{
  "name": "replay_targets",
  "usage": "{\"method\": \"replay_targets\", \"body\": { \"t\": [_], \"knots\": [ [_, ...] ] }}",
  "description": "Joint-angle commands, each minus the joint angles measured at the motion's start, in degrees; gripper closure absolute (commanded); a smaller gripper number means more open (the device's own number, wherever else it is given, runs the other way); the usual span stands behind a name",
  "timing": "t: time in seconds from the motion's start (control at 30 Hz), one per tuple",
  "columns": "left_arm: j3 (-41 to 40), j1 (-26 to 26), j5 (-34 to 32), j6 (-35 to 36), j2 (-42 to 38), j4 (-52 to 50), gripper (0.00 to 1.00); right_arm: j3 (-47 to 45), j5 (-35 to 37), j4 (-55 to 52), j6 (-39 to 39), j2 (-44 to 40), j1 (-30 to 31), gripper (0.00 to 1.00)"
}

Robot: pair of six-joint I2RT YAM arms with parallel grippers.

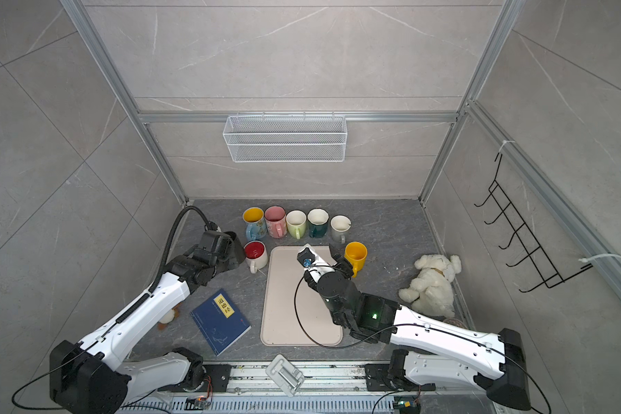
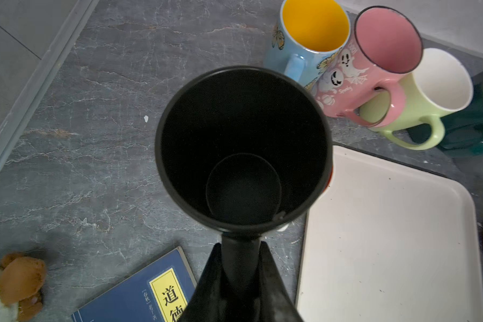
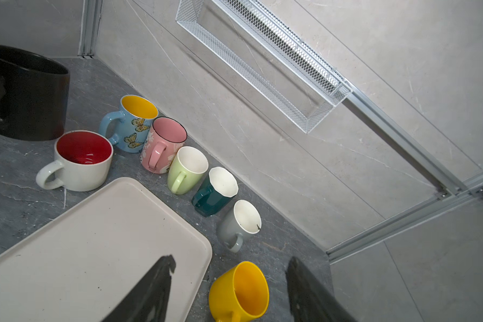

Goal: Turn the mug right side up
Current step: Place the mug at the middle-left of the table.

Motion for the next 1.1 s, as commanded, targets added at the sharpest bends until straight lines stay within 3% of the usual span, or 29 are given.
{"method": "replay_targets", "body": {
  "t": [0.0, 0.27, 0.6, 1.07],
  "knots": [
    [0.48, 0.04, -7.13, 0.92, -1.31, 10.94, 1.0, 1.55, -1.52, -3.96, 4.8, -1.05, -0.56, 0.32],
    [-2.95, 0.05, -11.3, 2.26, -1.56, 14.27, 1.0, 1.76, -1.66, -4.94, 6.22, -0.89, -1.25, 0.31],
    [-5.28, 0.73, -13.97, 4.8, 3.95, 20.78, 1.0, 2.5, -2.92, -6.87, 8.57, -1.24, -2.44, 0.3],
    [-5.9, 4.43, -8.21, 4.53, 14.32, 26.59, 1.0, 3.37, -6.42, -9.15, 12.23, -0.98, -5.13, 0.29]
  ]
}}
